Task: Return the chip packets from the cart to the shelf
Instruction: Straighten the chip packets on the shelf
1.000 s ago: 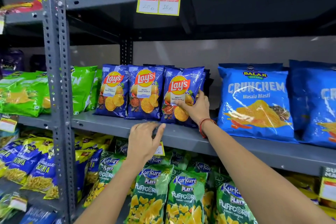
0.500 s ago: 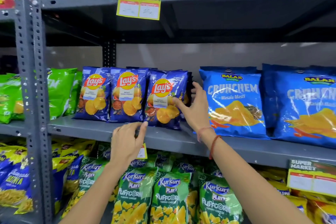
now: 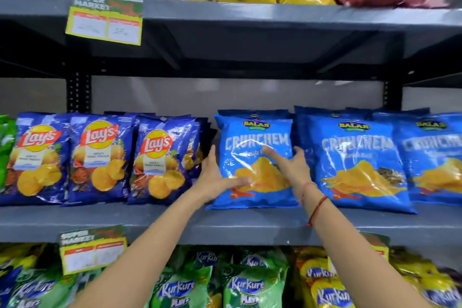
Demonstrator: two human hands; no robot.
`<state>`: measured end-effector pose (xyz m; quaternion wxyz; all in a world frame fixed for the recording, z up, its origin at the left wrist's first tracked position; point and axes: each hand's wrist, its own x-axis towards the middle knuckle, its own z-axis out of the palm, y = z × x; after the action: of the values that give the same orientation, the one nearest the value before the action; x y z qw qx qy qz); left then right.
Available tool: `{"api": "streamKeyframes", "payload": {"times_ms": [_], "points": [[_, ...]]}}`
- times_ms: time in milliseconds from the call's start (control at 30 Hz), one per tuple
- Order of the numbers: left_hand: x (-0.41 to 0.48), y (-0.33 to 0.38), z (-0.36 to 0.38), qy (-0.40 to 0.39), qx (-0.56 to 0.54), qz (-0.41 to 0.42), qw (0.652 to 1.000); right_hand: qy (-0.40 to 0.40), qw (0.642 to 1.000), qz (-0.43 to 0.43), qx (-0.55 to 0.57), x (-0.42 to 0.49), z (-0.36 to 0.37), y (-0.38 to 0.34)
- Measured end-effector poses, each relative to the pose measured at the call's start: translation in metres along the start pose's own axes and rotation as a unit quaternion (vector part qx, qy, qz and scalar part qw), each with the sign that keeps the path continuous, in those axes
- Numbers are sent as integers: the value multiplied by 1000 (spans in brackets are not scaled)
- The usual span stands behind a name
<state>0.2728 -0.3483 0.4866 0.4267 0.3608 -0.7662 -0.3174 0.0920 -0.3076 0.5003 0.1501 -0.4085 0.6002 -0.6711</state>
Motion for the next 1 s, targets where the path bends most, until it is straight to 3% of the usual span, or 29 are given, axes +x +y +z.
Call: {"api": "streamKeyframes", "payload": {"times_ms": [100,233,400,567,633,700,767,833,900,1000], "points": [[21,-5,9,-11,-127,-66,990,-44,998,28,30,15,-3,11],[35,-13,22,-9,-215,-25,976,-83,995,-39,46,15,-10,5],[46,-17,29,3,-195,61,979,-63,991,-102,53,19,-13,14],[43,-17,27,-17,-157,48,986,-46,993,-102,39,20,-13,19],[40,-13,28,28,-128,30,991,-24,993,-115,17,14,-16,15],[36,-7,30,137,-83,35,987,10,987,-161,-29,7,-21,10],[31,4,35,252,-46,92,962,34,973,-217,-70,1,-32,4],[22,22,43,308,-19,197,931,48,959,-263,-91,-5,-47,-4],[17,45,63,286,4,275,918,87,944,-297,-110,-5,-70,-12],[13,79,106,176,19,314,933,191,919,-312,-148,10,-113,-15]]}}
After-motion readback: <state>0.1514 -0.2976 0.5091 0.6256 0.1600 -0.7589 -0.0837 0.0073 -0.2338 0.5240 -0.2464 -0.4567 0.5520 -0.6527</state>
